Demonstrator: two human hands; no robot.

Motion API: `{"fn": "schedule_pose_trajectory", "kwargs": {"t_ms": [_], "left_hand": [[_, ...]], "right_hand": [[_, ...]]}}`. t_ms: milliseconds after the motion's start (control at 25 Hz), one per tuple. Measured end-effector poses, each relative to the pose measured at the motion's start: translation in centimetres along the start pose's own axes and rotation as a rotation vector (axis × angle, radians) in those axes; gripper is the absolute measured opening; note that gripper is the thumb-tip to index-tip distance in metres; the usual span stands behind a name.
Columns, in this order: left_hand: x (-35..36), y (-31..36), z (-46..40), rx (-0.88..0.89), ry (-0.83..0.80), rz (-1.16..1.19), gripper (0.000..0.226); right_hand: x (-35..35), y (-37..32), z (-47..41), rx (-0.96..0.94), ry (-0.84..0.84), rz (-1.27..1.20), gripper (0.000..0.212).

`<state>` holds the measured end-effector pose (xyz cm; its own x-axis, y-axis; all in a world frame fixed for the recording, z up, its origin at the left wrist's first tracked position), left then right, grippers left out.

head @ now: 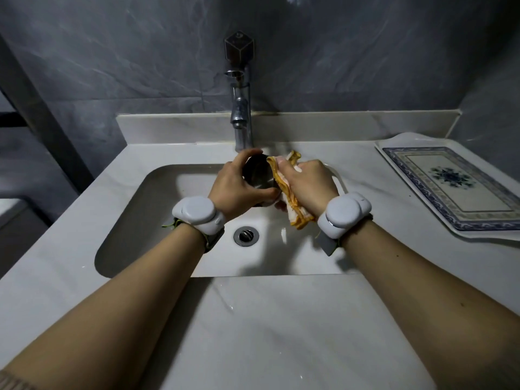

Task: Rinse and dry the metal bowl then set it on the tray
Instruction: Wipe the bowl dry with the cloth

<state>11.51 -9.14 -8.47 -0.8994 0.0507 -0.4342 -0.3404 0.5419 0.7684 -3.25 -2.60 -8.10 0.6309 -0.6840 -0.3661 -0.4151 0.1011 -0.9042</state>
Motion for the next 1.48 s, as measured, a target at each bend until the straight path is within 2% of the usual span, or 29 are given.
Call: {"fn": "schedule_pose_trajectory", "kwargs": {"t_ms": [160,320,440,600,760,840,960,1040,1160,1280,1400,1480], "left_hand": [[0.7,-0.4,0.3,-0.160,-0.107,0.118,0.079],[0.9,0.2,0.7,-0.264,-0.231,0.257,0.075],[1.0,0.8,1.2,-0.296,-0.327,0.341,0.073],[1.0,1.7,1.7,-0.220,-0.329,0.414,0.073],[0.7,2.4,1.7,-0.057,-0.249,0.333,0.079],[0.5,2.7,1.6,-0.004,-0.210,0.306,0.083],[0.3,2.8,1.3,0.050,-0.164,0.241,0.085],[0.1,2.7,1.1,0.082,-0.128,0.177,0.085],[-0.1,2.1,0.7,0.132,-0.075,0.042,0.085],[-0.1,1.4,0.4,0.122,-0.032,-0.057,0.084],[-0.1,0.9,0.2,0.100,-0.013,-0.100,0.083],[-0.2,0.6,0.2,0.089,-0.009,-0.109,0.082]], "right_hand": [[-0.5,-0.5,0.0,-0.127,0.094,0.098,0.054],[-0.3,-0.3,-0.2,-0.071,0.080,0.049,0.051],[-0.2,-0.1,-0.4,0.041,-0.009,-0.082,0.040],[0.1,0.5,-0.3,0.294,-0.165,-0.408,0.040],[0.8,1.6,0.4,0.495,-0.373,-0.452,0.069],[1.3,1.8,0.7,0.535,-0.477,-0.474,0.078],[2.0,1.8,1.2,0.554,-0.573,-0.496,0.067],[2.4,1.6,1.4,0.560,-0.592,-0.498,0.054],[2.9,1.2,1.7,0.570,-0.610,-0.451,0.048],[2.9,0.9,1.7,0.596,-0.552,-0.419,0.039],[1.4,1.4,0.4,0.337,-0.292,-0.130,0.047],[0.7,1.2,0.3,0.234,-0.158,0.034,0.059]]}}
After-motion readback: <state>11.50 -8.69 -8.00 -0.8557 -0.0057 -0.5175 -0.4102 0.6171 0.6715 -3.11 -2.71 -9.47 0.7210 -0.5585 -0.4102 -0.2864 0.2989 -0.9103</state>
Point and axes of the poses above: each hand's wrist, its own z-axis away from the middle knuckle, its own x-axis out of the palm, y = z × x, the point moved 5 cm from there along -z, towards the middle knuckle, and after that the axes turned 14 degrees about y, right-handed, at the moved point
